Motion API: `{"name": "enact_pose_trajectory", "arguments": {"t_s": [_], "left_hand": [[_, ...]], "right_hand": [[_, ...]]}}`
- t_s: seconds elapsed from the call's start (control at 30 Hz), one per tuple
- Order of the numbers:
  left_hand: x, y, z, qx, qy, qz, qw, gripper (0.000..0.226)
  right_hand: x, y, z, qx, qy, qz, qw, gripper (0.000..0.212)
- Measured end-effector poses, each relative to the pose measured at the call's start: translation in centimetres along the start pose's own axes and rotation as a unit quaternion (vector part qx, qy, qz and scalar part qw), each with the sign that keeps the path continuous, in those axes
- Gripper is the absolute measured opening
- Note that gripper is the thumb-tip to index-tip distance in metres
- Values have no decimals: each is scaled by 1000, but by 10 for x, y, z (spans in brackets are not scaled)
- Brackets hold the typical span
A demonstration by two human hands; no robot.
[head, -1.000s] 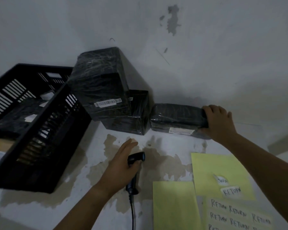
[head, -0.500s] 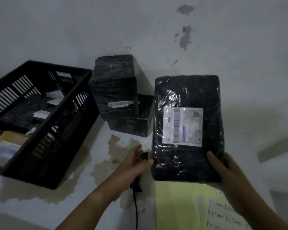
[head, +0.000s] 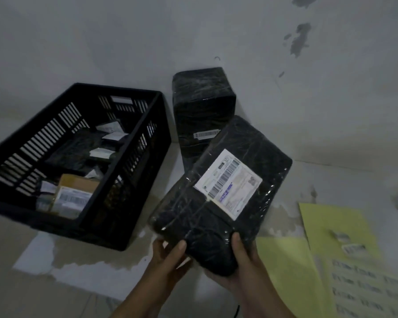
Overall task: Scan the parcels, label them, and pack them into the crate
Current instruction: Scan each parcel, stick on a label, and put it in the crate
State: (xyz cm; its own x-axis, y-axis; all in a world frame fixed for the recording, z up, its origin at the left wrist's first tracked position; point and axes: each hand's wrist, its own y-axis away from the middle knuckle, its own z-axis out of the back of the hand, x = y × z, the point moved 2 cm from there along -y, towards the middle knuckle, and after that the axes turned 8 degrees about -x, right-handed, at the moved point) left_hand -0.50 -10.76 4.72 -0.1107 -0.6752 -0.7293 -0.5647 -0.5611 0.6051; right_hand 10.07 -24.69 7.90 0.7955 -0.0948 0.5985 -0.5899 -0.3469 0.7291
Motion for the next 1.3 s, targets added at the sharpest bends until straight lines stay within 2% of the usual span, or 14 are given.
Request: {"name": "enact_pose_trajectory", "arguments": {"t_s": [0.1, 0.17, 0.2, 0.27, 0.33, 0.4, 0.53, 0.63, 0.77, 0.83, 0.93, 1.07, 1.13, 1.3], "left_hand": [[-11, 5, 3, 30, 26, -9, 999, 103], [-23, 1, 12, 26, 30, -34, 999, 74], [-26, -3, 19, 13, 28, -39, 999, 69], [-31, -14, 35, -25, 18, -51, 998, 87], [-41, -23, 52, -66, -16, -82, 994, 108], [-47, -34, 69, -93, -71, -110, 987, 111], [-46, -50, 90, -131, -144, -115, 974, 107], [-45, -63, 89, -140, -148, -104, 973, 114], [-44, -75, 92, -141, -177, -122, 966, 122], [-51, -77, 89, -134, -192, -134, 963, 110], [-54, -84, 96, -113, -235, -141, 955, 83], [-37, -85, 119, -65, -314, -92, 943, 97], [-24, -85, 128, -62, -328, -69, 940, 108], [-12, -88, 135, -63, -316, -78, 944, 118]], "right_hand": [[-32, -5, -18, 56, 57, -5, 997, 81], [-38, -9, -19, 91, 147, 22, 985, 83], [-36, -12, -16, 109, 218, 46, 969, 78], [-26, -34, -1, 104, 335, 111, 930, 68], [-14, -69, 15, 35, 408, 156, 899, 54], [-8, -101, 27, -39, 479, 166, 861, 45], [-12, -160, 38, -112, 533, 122, 830, 97], [-11, -182, 28, -119, 548, 169, 811, 97], [-17, -183, 17, -97, 535, 163, 823, 79], [-10, -179, 14, -90, 529, 165, 827, 80], [6, -151, 20, -101, 481, 117, 863, 78], [13, -105, 41, -92, 427, 64, 897, 43], [12, -77, 49, -49, 398, 61, 914, 27], [-3, -6, 34, -3, 327, 112, 938, 15]]}}
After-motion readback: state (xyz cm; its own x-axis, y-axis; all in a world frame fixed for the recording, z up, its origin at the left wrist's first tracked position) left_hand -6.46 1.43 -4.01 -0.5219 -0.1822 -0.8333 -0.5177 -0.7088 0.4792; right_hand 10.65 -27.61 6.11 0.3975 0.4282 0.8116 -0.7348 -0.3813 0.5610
